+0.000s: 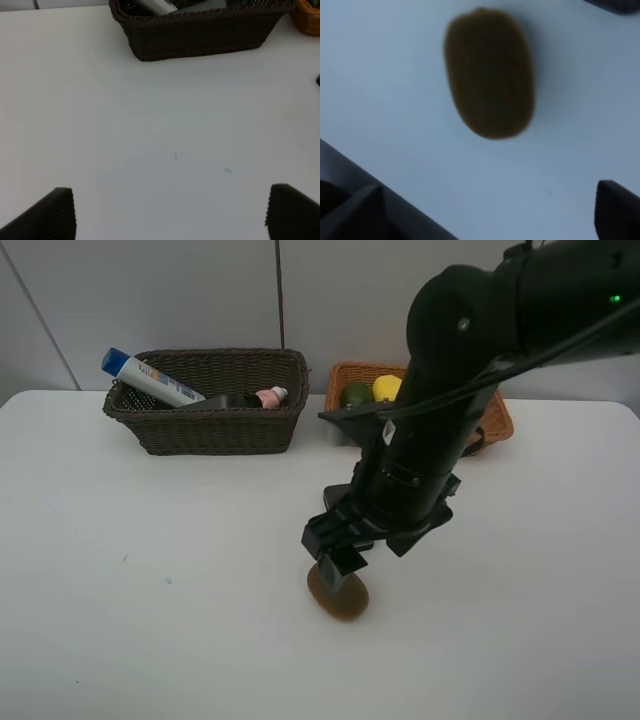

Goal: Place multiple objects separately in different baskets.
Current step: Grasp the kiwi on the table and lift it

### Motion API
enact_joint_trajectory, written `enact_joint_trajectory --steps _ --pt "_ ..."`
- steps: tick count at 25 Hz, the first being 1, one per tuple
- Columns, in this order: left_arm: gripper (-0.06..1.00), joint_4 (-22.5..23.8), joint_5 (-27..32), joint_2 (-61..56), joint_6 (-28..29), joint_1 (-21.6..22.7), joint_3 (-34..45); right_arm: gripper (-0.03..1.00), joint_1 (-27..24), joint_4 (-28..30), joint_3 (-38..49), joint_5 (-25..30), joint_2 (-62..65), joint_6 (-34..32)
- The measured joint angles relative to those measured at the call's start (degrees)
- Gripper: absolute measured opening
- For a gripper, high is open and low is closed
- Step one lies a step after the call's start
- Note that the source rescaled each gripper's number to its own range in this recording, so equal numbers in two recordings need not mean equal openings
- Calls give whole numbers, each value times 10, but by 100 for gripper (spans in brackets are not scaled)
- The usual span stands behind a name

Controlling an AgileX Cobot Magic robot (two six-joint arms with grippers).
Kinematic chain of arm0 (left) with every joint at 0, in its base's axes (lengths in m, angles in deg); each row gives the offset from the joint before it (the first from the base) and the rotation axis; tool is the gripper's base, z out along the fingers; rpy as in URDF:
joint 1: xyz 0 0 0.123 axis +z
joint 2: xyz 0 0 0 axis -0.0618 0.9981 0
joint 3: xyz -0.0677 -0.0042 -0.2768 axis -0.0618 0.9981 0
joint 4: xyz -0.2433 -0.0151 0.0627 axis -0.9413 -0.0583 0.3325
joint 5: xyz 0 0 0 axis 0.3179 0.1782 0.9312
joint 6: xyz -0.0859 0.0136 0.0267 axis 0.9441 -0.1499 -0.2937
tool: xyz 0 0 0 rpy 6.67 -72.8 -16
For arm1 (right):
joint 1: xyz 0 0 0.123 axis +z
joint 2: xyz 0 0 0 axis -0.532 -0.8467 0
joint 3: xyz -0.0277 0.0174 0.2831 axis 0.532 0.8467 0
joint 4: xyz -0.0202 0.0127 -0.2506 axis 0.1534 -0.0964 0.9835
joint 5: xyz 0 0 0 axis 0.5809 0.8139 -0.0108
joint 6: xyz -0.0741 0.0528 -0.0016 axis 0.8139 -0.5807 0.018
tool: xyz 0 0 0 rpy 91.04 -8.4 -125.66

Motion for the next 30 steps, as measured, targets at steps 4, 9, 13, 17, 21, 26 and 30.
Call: enact_joint_trajectory --steps 4,9,13,17,21,26,30 --pt "100 0 0 0 0 0 0 98 18 10 5 -71 -18 -5" --pt "100 0 0 0 0 0 0 98 18 17 7 -97 -61 -8" --pt "100 0 0 0 0 0 0 98 18 17 7 -102 -101 -9" --pt "100 0 0 0 0 0 0 98 18 17 7 -116 -132 -9" --pt "100 0 0 0 0 0 0 98 18 17 7 -122 -150 -9" --pt "100 0 0 0 0 0 0 69 18 17 7 -129 -156 -9" --pt "100 0 0 0 0 0 0 35 18 17 7 -129 -157 -9"
